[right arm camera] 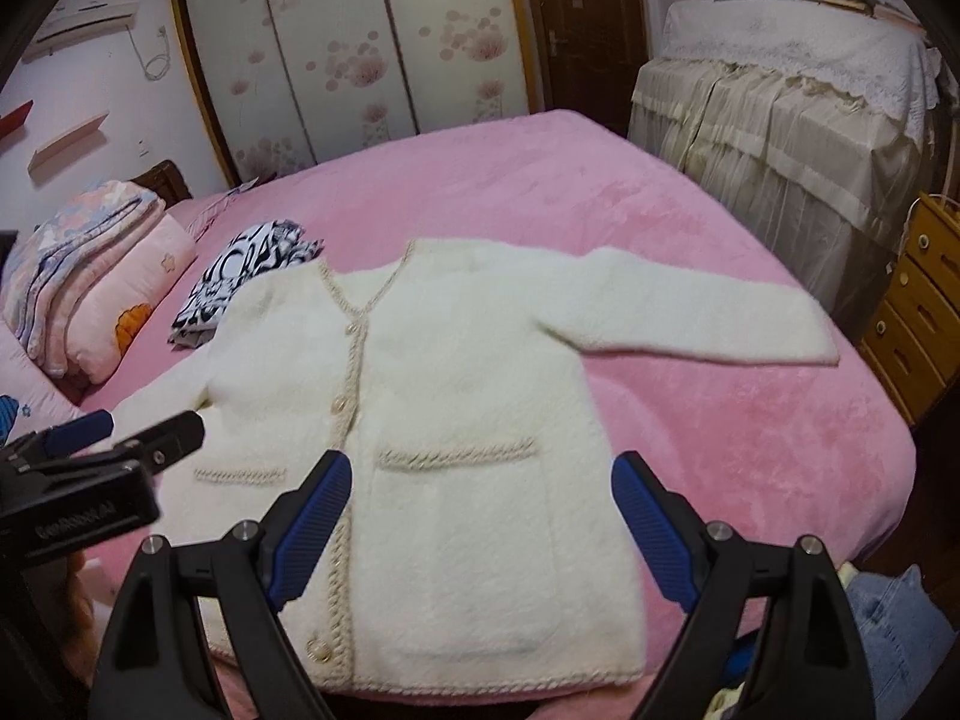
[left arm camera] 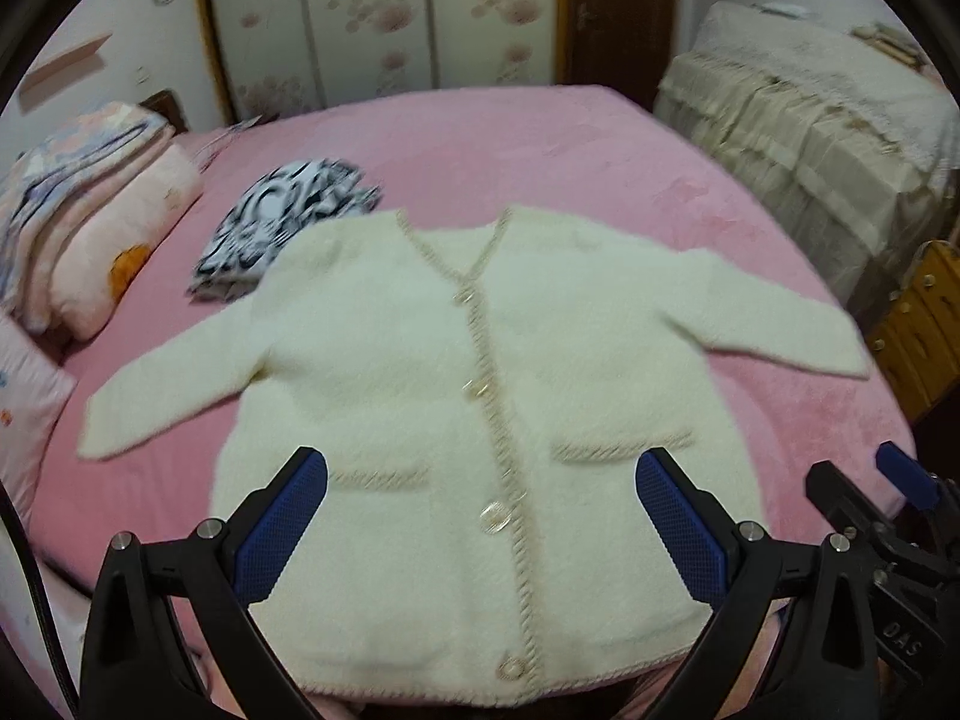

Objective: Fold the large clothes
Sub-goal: 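Reach the right tool to the cardigan sleeve cuff and grasp it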

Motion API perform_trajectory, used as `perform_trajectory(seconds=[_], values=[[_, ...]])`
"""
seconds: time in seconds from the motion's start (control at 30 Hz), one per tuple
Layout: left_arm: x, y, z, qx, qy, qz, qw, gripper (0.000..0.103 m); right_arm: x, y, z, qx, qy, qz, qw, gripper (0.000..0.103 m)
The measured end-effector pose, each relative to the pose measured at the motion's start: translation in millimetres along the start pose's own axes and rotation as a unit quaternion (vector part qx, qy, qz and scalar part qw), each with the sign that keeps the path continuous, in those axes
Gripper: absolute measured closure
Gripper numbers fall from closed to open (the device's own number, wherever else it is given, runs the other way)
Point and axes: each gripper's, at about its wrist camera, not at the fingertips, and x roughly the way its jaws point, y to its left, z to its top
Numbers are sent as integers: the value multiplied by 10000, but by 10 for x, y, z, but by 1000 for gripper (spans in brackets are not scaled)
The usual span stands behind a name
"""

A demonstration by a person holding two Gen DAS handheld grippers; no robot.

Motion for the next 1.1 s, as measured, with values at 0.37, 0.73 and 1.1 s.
perform_trajectory(seconds=[0.37,0.73,1.1], values=[[341,-807,677,119,448,-1367,9895,1,-24,-974,338,750,-717,-661,9924,14],[899,-1994,1053,785,-100,-1388,9871,1,343,-2236,475,1763,-753,-1305,9727,14],[2018,-2845,1128,1193,417,-1235,9843,1,1370,-3584,257,3629,69,-728,9289,25]])
